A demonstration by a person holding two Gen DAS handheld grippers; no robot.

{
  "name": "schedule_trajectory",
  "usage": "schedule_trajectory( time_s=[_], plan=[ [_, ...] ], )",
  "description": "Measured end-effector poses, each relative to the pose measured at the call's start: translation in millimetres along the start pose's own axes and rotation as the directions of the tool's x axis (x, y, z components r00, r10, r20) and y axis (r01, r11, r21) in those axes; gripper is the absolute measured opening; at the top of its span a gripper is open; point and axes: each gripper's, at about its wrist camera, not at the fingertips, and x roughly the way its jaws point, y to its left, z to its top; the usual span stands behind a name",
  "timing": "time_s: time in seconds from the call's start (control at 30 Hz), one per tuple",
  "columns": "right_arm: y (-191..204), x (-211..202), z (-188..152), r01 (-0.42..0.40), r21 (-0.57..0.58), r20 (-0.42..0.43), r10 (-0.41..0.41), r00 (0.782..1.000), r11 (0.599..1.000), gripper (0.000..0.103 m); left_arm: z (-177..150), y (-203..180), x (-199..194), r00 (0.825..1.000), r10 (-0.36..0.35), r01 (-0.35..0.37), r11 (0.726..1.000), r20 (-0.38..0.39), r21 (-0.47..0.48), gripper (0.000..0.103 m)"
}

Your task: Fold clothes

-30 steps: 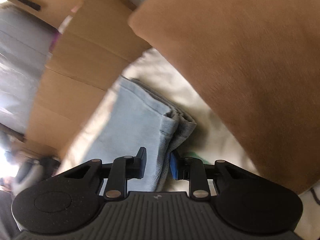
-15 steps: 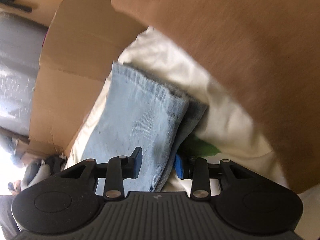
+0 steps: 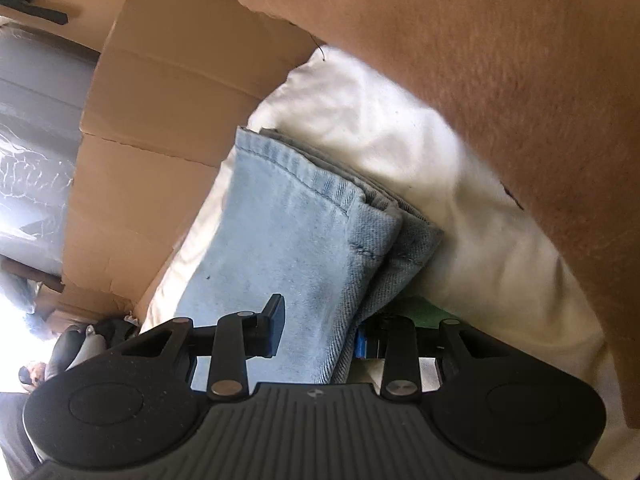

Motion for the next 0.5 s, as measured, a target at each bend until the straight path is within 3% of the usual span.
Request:
schedule_trajectory(
  time_s=[0.07, 0.2, 0.37, 0.5],
  plan=[
    [1, 1, 2, -0.005, 0.015, 0.009, 0.005, 1.000, 1.000, 0.035, 1, 0, 2, 1.000, -0.014, 0.013, 1.000, -0.003, -0.024, 0.045],
    [7, -2, 8, -0.017, 0.029, 0.035, 0.016, 0.999, 0.999, 0.013, -2, 4, 1, 0.998, -0.043, 0.040, 0.998, -0.045, -0.055, 0.036],
    [11, -6, 13, -0.013, 0.053, 0.044, 0.011, 0.999, 0.998, 0.008, -2, 7, 3, 0.998, -0.035, 0.029, 0.995, -0.058, -0.097, 0.027],
    [15, -12, 19, -0.078, 0.101, 0.065, 0.072, 0.995, 0.992, 0.006, 3, -3, -3, 0.997, -0.005, 0.001, 0.999, -0.077, -0.050, 0.024]
  ],
)
